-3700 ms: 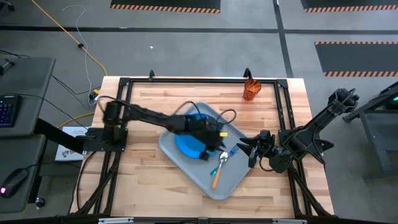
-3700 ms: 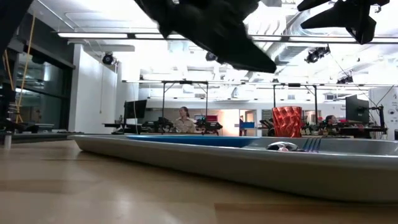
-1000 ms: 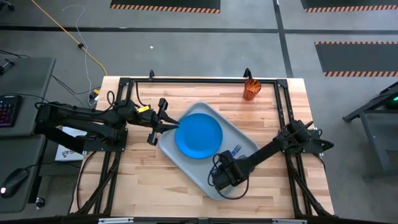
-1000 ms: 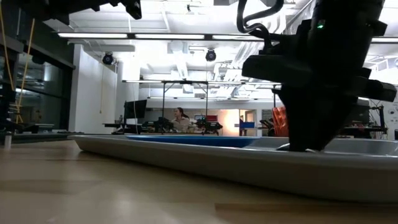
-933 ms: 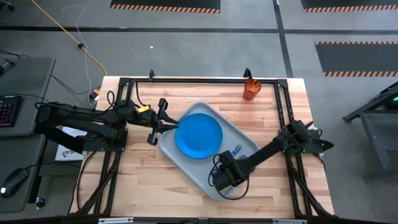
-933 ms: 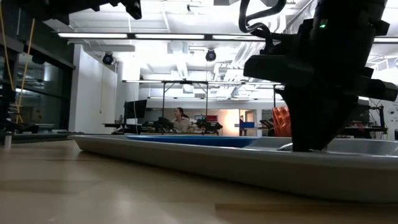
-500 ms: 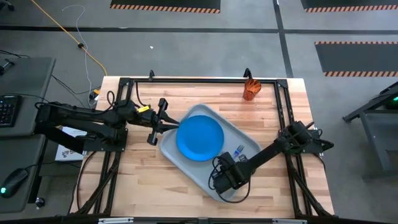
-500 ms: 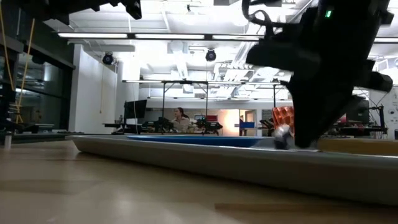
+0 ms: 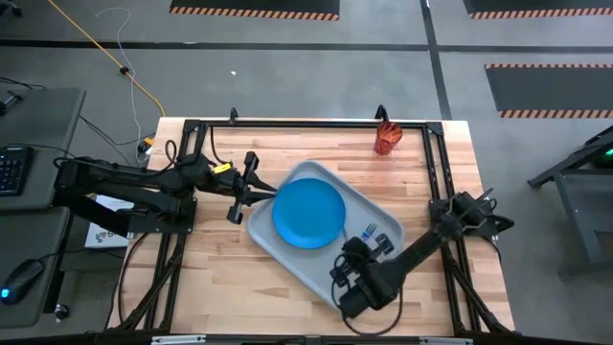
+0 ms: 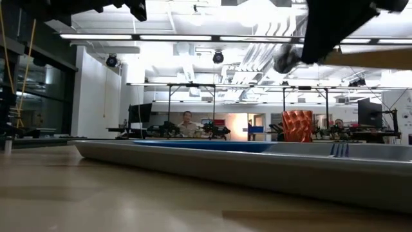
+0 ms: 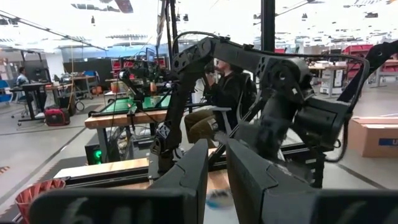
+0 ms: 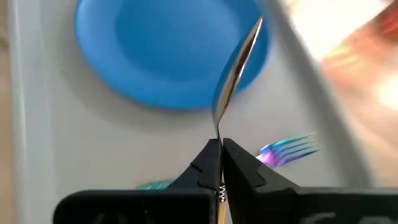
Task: Pick and place plate/cup/fork/spoon on tray
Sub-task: Put the yellow spoon on the right side of the gray serving tray
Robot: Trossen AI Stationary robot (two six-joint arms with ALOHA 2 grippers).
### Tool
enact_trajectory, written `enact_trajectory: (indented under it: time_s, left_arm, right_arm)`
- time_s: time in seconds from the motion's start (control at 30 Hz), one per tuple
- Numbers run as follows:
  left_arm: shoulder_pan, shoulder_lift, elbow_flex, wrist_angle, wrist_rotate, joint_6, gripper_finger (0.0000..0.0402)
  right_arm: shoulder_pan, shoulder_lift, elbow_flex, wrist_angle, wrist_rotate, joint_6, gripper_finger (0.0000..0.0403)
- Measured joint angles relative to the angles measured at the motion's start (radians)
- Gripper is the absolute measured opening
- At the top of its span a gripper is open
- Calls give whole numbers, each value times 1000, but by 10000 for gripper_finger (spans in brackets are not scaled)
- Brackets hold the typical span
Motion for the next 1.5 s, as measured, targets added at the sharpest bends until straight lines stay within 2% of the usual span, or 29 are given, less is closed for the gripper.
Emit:
enact_trajectory:
  time_s: [0.17, 0.5, 0.67, 0.73, 0.87, 1.0, 1.1, 1.23, 1.33, 1.4, 1.5]
  left_arm:
    - [0, 0, 0, 0, 0, 0, 47]
    - [0, 0, 0, 0, -3, 7, 47]
    - [0, 0, 0, -5, -4, 19, 47]
    - [0, 0, 0, -6, -4, 19, 47]
    - [0, 0, 0, -6, -5, 19, 47]
    - [0, 0, 0, -6, -5, 44, 47]
    - [0, 0, 0, -7, -6, 52, 47]
    - [0, 0, 0, -6, -9, 53, 47]
    - [0, 0, 0, -13, -9, 52, 47]
    - [0, -12, 1, -42, -8, 45, 47]
    - [2, -73, 1, -101, -11, 45, 47]
  right_arm:
    - [23, 0, 3, -166, 139, 152, 0]
    - [-35, -1, -9, -150, 619, 138, 0]
    - [-80, -1, -9, -145, 821, 138, 0]
    - [-101, -1, -9, -144, 860, 138, 0]
    - [-142, -1, -9, -141, 834, 105, 0]
    - [-165, -1, 24, -91, 681, -77, 0]
    - [-189, -1, 60, 96, 512, -412, 0]
    - [-248, -1, 76, 479, 286, -940, 0]
    - [-283, -2, 77, 699, 184, -1218, 0]
    - [-294, -23, 76, 709, 168, -1278, 0]
    - [-304, -80, 76, 628, 171, -1240, 0]
